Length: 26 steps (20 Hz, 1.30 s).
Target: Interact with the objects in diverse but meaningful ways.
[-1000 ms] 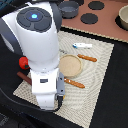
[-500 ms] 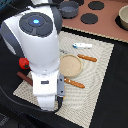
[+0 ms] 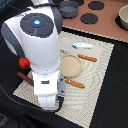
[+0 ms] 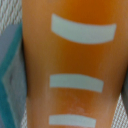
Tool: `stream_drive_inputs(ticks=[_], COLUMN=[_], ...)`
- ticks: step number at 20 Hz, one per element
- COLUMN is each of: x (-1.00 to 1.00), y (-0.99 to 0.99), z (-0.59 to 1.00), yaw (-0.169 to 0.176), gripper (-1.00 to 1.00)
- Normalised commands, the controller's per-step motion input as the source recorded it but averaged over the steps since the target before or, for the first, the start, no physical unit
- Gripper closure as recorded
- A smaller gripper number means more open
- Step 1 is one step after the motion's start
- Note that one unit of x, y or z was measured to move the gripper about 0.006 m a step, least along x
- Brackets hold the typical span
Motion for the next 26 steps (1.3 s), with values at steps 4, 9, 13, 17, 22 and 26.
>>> stream_drive_inputs(ticks=[4,9,13,17,22,26], x=[0.07,0.04,-0.07,0.00,-0.12,-0.21], y=[-0.13,0.17,0.43,0.55,0.67,0.73], z=[0.78,1.00,1.00,1.00,0.80,0.53], yaw=[-0.064,-0.017,0.000,0.003,0.033,0.059], gripper=[1.00,1.00,1.00,1.00,1.00,1.00])
